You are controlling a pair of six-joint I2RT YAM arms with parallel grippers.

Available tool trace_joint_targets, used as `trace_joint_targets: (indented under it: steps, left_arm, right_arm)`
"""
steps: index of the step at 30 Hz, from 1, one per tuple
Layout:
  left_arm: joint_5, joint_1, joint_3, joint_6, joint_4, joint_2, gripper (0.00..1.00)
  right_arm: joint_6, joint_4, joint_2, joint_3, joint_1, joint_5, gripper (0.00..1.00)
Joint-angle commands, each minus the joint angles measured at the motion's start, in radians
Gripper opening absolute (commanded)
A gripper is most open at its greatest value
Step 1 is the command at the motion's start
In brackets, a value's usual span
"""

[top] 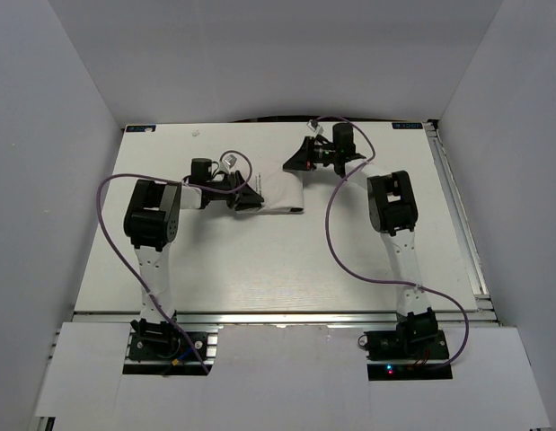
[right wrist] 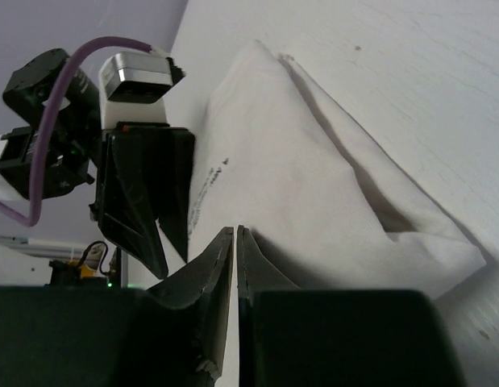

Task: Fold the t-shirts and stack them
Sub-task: Smooth out wrinkles on the folded tshirt

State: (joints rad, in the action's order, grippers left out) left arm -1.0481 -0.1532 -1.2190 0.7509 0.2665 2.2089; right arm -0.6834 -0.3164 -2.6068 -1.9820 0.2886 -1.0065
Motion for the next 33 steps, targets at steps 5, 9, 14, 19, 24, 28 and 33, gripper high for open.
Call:
trace_joint_targets:
  steps: [5, 9, 14, 19, 24, 28, 33]
  left_arm:
    - [0.08, 0.011, -0.146, 0.007, -0.11, -0.245, 0.57]
    - [0.16, 0.012, -0.146, -0.056, -0.206, -0.371, 0.74]
    - [0.263, 0.012, -0.062, -0.131, -0.297, -0.569, 0.98]
    - [0.351, 0.011, 0.042, -0.179, -0.384, -0.839, 0.98]
    - [0.413, 0.011, 0.108, -0.219, -0.449, -1.035, 0.98]
    - [0.413, 0.011, 0.142, -0.213, -0.486, -1.152, 0.98]
    - [0.405, 0.011, 0.2, -0.176, -0.487, -1.238, 0.98]
  right_arm:
    - [-0.016, -0.106, 0.178, -0.031, -0.042, -0.139, 0.16]
    - [0.304, 0.236, 0.315, -0.012, -0.054, -0.115, 0.22]
    - [0.666, 0.568, 0.542, 0.084, -0.057, -0.012, 0.32]
    - [0.855, 0.738, 0.83, 0.256, -0.057, 0.162, 0.47]
    - [0.927, 0.752, 1.135, 0.516, -0.058, 0.371, 0.73]
    - [0.881, 0.758, 1.3, 0.63, -0.057, 0.521, 0.9]
    - [0.867, 0.795, 1.453, 0.719, -0.06, 0.595, 0.89]
